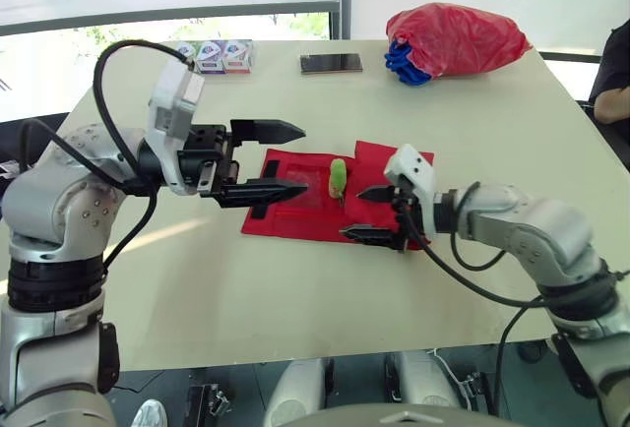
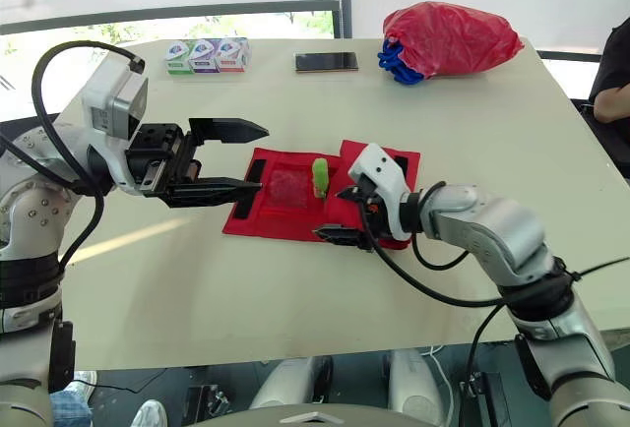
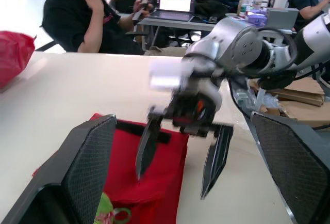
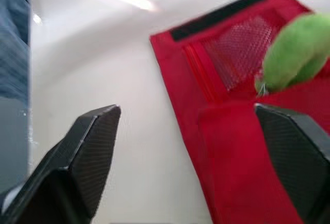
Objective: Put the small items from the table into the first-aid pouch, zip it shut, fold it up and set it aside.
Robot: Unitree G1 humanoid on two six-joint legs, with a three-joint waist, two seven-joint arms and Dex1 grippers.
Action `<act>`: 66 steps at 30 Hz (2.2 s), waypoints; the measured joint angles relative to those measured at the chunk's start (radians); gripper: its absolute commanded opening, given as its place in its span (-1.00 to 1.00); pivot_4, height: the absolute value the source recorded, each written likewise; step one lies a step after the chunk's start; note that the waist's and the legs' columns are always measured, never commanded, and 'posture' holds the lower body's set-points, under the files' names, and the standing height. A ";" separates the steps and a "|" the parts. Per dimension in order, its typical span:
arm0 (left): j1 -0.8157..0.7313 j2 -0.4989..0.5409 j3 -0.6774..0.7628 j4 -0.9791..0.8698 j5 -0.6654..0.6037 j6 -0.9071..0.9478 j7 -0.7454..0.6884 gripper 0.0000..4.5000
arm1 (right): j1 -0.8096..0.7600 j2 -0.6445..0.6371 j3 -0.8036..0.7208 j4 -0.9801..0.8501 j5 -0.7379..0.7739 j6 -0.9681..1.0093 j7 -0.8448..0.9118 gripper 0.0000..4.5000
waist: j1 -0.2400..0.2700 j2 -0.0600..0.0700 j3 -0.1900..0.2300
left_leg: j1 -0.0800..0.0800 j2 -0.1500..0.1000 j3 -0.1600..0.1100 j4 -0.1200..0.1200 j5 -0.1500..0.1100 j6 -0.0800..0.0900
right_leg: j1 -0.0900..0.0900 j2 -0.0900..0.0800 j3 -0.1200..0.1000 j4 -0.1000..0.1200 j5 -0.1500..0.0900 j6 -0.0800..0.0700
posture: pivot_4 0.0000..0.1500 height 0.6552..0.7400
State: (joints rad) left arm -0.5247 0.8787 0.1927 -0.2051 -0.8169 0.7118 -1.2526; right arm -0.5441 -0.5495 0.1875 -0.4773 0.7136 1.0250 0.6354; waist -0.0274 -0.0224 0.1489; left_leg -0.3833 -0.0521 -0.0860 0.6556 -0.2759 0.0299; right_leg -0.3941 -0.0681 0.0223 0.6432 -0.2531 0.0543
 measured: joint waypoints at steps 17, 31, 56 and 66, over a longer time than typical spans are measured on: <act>0.141 -0.142 0.010 0.256 0.125 0.226 0.390 1.00 | 0.196 -0.201 -0.291 -0.128 0.110 -0.168 0.144 0.99 | 0.016 -0.001 0.000 | 0.000 0.000 0.000 -0.001 0.000 0.000 | 0.000 -0.002 0.000 0.000 0.000 0.000 | 1.00 1.00; 0.043 -0.191 0.116 0.442 0.043 0.559 0.537 1.00 | 0.178 -0.198 -0.262 -0.132 0.019 -0.274 0.141 0.99 | 0.016 -0.002 -0.002 | 0.001 -0.001 0.000 -0.002 0.000 0.000 | 0.000 -0.003 0.000 0.001 0.000 0.000 | 1.00 1.00; -0.022 -0.316 0.388 0.579 -0.090 0.846 0.636 -0.24 | 0.087 -0.142 -0.151 -0.087 -0.042 -0.300 0.135 1.00 | 0.017 -0.003 -0.002 | 0.000 -0.002 -0.001 -0.001 0.000 -0.001 | 0.000 -0.004 0.000 0.001 0.000 0.000 | 1.00 1.00; 0.019 -0.317 0.370 0.538 -0.090 0.817 0.611 -0.99 | 0.074 -0.108 -0.124 -0.009 -0.098 -0.331 0.139 1.00 | 0.017 -0.003 -0.002 | 0.000 -0.002 -0.001 -0.001 0.000 -0.001 | 0.000 -0.004 0.000 0.001 0.000 0.000 | 1.00 1.00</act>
State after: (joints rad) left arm -0.5061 0.5620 0.5629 0.3330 -0.9071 1.5292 -0.6416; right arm -0.4704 -0.6573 0.0632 -0.4865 0.6152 0.6936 0.7741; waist -0.0105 -0.0258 0.1467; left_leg -0.3832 -0.0541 -0.0868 0.6548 -0.2759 0.0291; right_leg -0.3945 -0.0723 0.0221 0.6443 -0.2529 0.0541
